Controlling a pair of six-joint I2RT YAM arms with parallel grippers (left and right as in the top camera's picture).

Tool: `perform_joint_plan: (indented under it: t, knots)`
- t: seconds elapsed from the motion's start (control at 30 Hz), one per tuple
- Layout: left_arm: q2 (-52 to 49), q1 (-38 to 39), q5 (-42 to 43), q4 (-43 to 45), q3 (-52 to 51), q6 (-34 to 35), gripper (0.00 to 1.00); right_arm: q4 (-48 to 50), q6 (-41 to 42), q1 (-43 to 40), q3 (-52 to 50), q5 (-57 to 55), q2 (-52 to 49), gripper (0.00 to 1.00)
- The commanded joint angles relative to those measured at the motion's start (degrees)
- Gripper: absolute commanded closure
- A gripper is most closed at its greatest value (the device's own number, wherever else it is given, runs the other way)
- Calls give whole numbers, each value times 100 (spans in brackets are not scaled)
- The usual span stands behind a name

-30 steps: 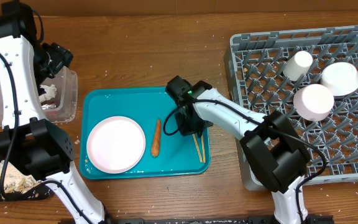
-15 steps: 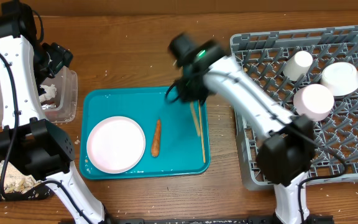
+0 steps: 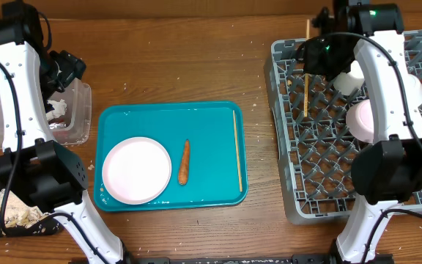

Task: Sort waste into correct bins and load items into the dishwasher
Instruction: 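Carry the chopsticks to the rack and release them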

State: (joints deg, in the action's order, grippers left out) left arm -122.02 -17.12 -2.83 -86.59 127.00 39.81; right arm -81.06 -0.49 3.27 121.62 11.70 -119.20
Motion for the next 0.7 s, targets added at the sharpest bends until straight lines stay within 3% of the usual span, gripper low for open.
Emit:
perform_joint_plan:
  t: [0.0, 0.13, 0.2, 0.27, 0.3, 0.37, 0.67]
  knots:
    - [83, -11, -74, 4, -15, -127, 0, 216, -343, 46, -378, 232, 52, 96]
    - [83, -11, -74, 4, -15, -127, 0, 352, -323, 46, -719, 144, -9, 96]
    - [83, -11, -74, 4, -15, -127, 0, 341, -232, 46, -719, 28, -9, 90]
    - [83, -11, -74, 4, -15, -127, 0, 330, -227, 46, -717, -55, -7, 81]
    - [83, -11, -74, 4, -15, -127, 0, 302, -227, 46, -717, -52, -9, 68]
    - [83, -11, -74, 4, -15, -127, 0, 212, -190, 46, -710, -48, -7, 59]
    - [83, -11, -74, 4, -15, -127, 0, -529, 52, 81, 87, 588, 245, 56]
